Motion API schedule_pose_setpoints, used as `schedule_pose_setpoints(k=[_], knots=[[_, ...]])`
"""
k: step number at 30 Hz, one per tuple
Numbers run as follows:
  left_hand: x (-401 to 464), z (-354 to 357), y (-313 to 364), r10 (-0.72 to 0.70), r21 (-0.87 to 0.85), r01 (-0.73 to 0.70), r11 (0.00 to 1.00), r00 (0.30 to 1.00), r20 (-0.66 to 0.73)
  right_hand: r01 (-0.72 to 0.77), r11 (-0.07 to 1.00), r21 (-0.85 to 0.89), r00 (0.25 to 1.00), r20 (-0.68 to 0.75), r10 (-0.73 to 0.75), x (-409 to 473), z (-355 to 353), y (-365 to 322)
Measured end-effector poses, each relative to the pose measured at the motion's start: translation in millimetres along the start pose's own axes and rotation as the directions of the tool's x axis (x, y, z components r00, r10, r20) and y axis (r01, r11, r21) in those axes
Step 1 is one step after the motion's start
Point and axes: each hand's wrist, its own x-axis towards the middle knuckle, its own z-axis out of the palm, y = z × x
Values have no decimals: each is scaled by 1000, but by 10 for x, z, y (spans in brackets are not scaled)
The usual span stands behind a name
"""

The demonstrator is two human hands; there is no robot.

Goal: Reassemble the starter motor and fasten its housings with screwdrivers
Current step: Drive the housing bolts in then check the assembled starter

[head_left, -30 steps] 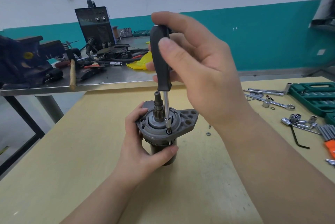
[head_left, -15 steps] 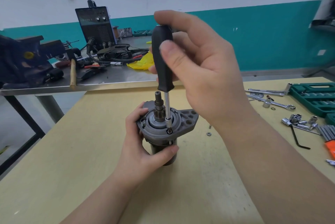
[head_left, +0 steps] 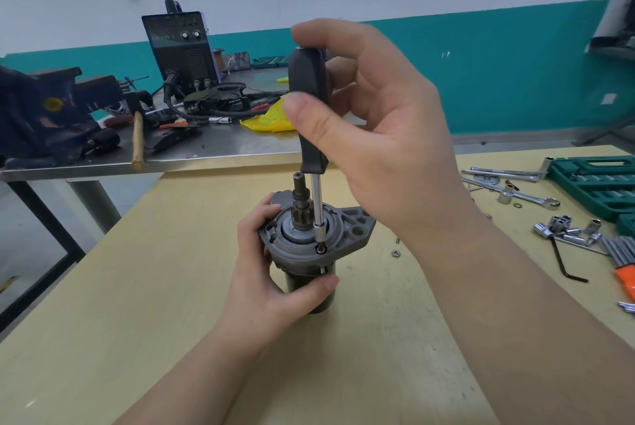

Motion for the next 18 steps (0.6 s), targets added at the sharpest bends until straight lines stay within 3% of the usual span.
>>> schedule_pose_setpoints(k=[4,10,15,18], knots=[[-3,0,15,-2,16,2,1000,1000,-4,-61,990,127,998,35,57,-21,-14,4],[-1,-2,7,-2,23,2,1000,1000,-3,-6,1000,-17,1000,-2,6,-7,0,-9],[-7,-6,-10,-4,10,4,1000,1000,-2,-41,987,153,999,28,37,-27,-18,20],[1,-5,-9,-1,16,1,1000,1000,-4,-5,997,76,1000,-1,5,-17,3,-9]])
